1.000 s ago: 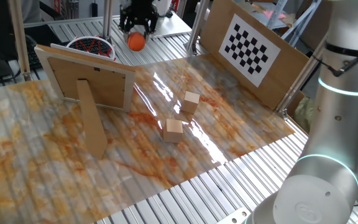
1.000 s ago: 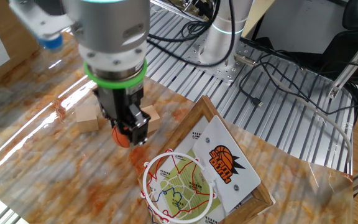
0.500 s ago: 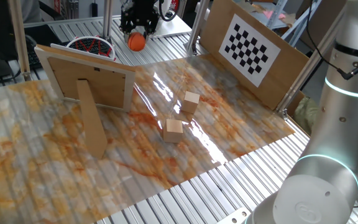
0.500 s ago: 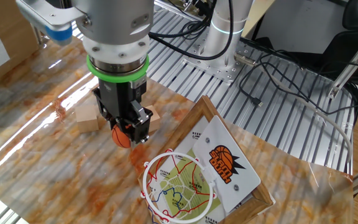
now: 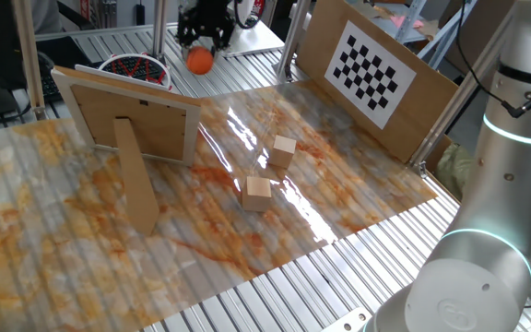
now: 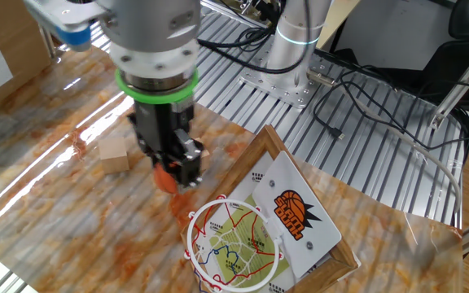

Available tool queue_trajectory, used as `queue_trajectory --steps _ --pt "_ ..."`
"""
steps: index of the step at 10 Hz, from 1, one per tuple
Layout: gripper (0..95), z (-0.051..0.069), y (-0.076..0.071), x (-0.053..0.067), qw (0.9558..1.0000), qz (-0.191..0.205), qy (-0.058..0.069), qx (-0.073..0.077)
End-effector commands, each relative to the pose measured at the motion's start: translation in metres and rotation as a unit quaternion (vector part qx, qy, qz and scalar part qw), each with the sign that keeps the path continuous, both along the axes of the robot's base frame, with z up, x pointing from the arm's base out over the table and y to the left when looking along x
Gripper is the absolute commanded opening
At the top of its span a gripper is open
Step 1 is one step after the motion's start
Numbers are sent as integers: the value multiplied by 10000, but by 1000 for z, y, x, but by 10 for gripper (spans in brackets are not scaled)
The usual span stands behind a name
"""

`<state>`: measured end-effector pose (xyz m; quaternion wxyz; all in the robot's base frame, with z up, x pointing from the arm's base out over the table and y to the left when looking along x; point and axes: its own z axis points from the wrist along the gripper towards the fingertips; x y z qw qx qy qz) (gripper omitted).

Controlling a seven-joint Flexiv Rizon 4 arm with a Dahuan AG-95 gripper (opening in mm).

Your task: Grab a basketball, release it and shoot it into the basket

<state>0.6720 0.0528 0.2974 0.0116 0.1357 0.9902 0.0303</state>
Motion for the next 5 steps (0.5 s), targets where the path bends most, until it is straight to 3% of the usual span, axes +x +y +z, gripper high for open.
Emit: queue_trajectory --steps 1,2,5 --pt "0 9 14 -5 10000 -92 5 -25" --pt "0 10 16 -5 9999 -109 4 -37" --pt "0 15 47 -5 9993 -381 27 -50"
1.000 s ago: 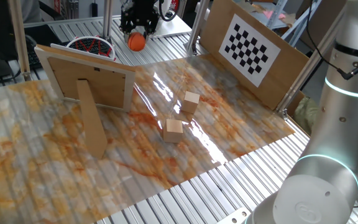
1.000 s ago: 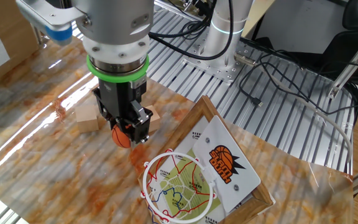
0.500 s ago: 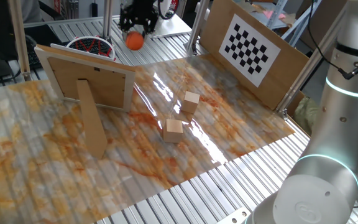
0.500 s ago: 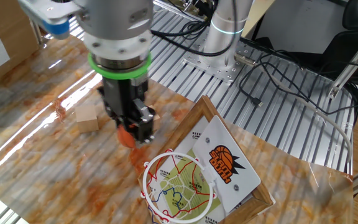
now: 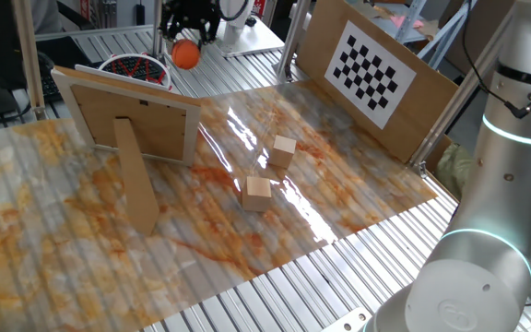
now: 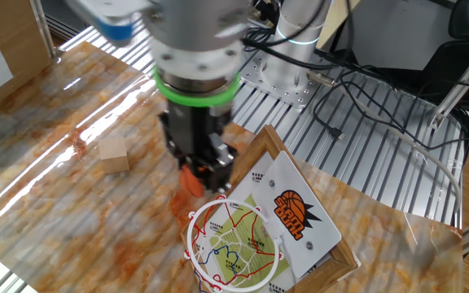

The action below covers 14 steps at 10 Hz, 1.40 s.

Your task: Grab a basketball, release it and shoot it into the basket

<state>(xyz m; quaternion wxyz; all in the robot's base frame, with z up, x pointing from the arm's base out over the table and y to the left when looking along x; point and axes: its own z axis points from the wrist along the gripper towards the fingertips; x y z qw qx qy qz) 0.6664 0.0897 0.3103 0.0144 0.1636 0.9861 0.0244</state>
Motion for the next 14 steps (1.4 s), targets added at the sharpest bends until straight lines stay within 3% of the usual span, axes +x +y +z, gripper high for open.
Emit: queue_trajectory --steps 1,6,11,14 --pt "0 0 25 4 9997 -235 49 -44" --pt "0 -12 55 12 9988 -471 62 -116" --pt "0 -31 67 23 9982 -567 3 -172" --pt "0 -38 71 26 9981 -574 76 -188"
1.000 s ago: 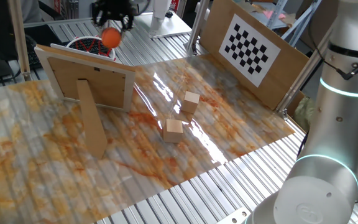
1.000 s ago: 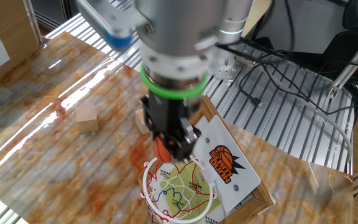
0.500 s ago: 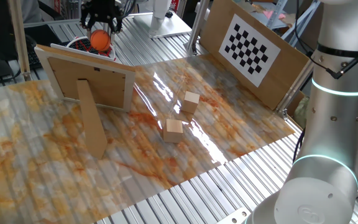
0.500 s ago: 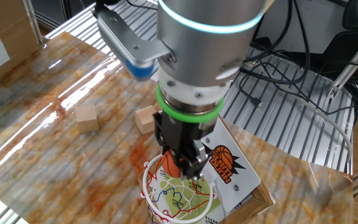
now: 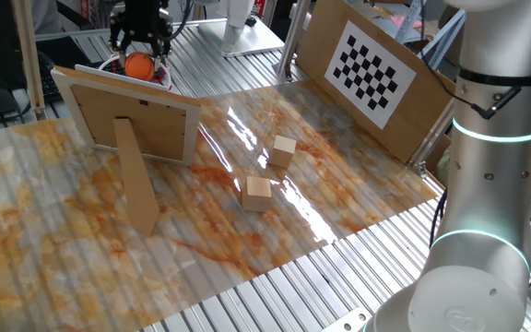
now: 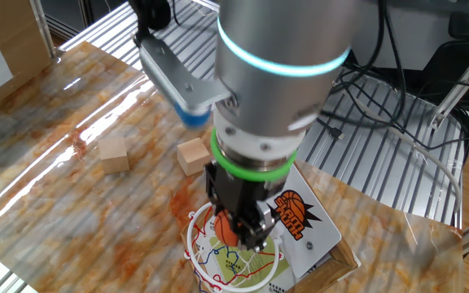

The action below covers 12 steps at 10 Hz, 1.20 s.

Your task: Grab a basketball, release it and shoot it into the basket

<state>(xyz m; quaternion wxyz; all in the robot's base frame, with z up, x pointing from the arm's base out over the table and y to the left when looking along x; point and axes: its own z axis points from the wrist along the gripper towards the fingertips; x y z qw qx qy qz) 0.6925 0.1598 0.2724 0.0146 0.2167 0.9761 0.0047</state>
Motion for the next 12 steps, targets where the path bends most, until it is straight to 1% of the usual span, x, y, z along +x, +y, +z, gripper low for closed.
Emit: queue_trajectory --steps 1,2,3,5,6,9,10,12 --pt "190 -1 1 1 10000 -84 49 -16" --pt "570 -4 2 2 9999 -153 44 -21" --pt "760 -5 3 3 9997 -227 43 -11" --pt "760 -7 4 3 9996 -266 33 -15" --pt "950 -7 4 4 9995 -306 33 -18" --pt "950 -6 3 3 9998 -198 67 -31" --pt "950 -3 2 2 9997 -195 109 47" --pt "950 3 -1 -2 9998 -67 171 30"
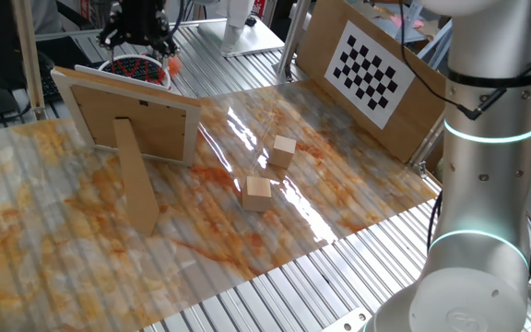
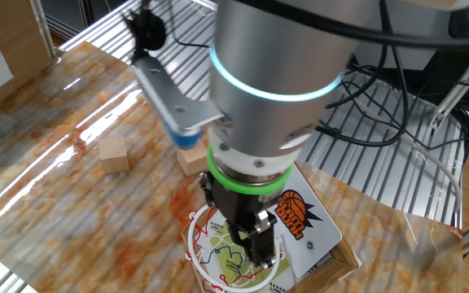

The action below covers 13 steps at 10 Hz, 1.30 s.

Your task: Grab a basketball, release it and shoot it into the basket

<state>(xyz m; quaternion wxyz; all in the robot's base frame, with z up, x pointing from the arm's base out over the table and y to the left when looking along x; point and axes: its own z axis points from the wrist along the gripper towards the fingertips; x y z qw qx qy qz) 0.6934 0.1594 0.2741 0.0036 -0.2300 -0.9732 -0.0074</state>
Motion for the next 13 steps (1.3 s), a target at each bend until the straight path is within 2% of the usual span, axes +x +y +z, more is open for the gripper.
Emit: queue_trajectory --steps 1,2,4,5,9,13 --pt "950 11 -7 -8 9996 267 98 -77" --pt "950 18 -12 -13 9990 416 153 -98" --pt "950 33 -24 -24 9982 569 143 -94" --pt "950 37 -28 -27 9979 635 145 -46" --pt "950 52 -42 -42 9942 1047 221 -82" --pt "950 58 -50 -50 9921 1228 263 -59"
